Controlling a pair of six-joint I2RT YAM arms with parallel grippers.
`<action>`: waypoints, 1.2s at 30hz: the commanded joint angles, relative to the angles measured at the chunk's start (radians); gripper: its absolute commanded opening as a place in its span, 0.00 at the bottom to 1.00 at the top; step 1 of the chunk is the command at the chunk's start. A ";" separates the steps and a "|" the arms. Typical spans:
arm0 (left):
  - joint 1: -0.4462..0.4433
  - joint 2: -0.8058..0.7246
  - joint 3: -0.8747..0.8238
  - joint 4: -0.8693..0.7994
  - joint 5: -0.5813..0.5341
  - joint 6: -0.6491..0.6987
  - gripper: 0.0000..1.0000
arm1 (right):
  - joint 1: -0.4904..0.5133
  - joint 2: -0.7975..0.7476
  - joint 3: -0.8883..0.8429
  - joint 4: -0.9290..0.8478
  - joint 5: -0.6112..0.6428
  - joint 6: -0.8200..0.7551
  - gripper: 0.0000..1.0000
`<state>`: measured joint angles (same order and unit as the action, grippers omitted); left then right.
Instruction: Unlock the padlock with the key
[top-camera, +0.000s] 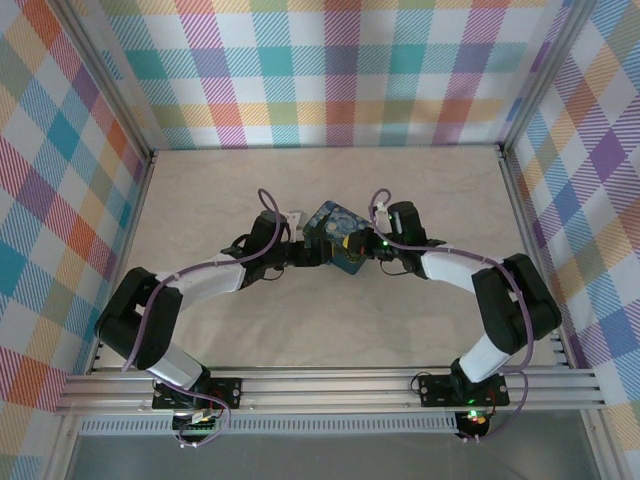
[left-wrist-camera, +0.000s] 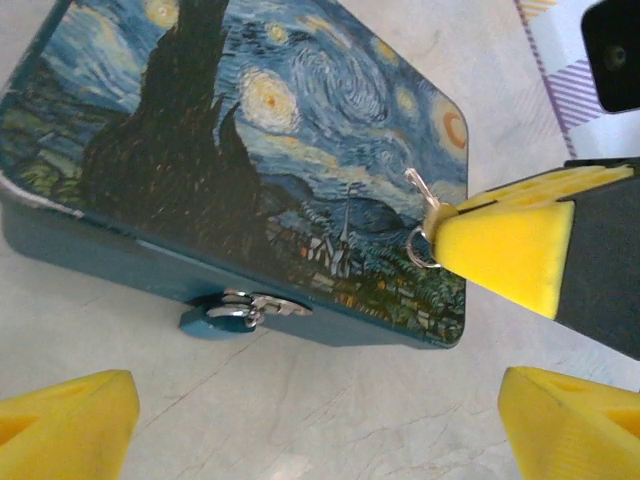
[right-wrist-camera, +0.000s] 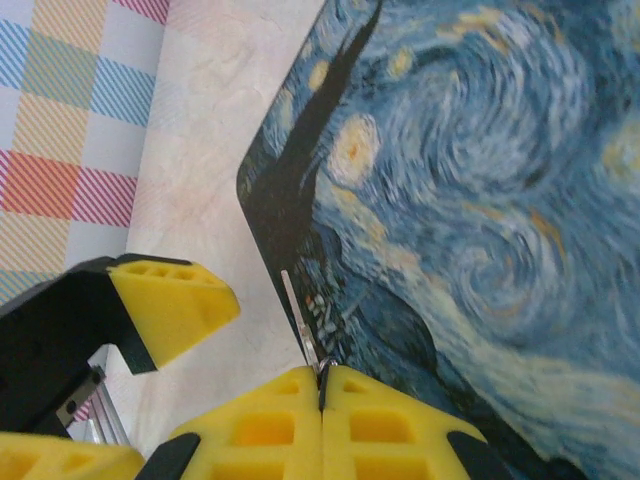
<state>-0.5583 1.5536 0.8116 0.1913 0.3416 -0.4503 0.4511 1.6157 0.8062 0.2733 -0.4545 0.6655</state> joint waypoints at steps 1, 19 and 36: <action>0.008 0.028 -0.016 0.093 0.036 -0.016 0.92 | -0.008 0.033 0.044 0.046 -0.016 -0.023 0.00; 0.007 0.160 -0.028 0.240 0.051 0.075 0.81 | -0.008 0.088 0.004 0.008 0.008 -0.039 0.00; 0.006 0.242 -0.020 0.261 0.050 0.169 0.69 | -0.008 0.082 0.005 -0.010 0.016 -0.049 0.00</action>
<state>-0.5583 1.7729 0.7948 0.4217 0.3851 -0.3199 0.4500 1.6909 0.8368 0.3069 -0.4572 0.6392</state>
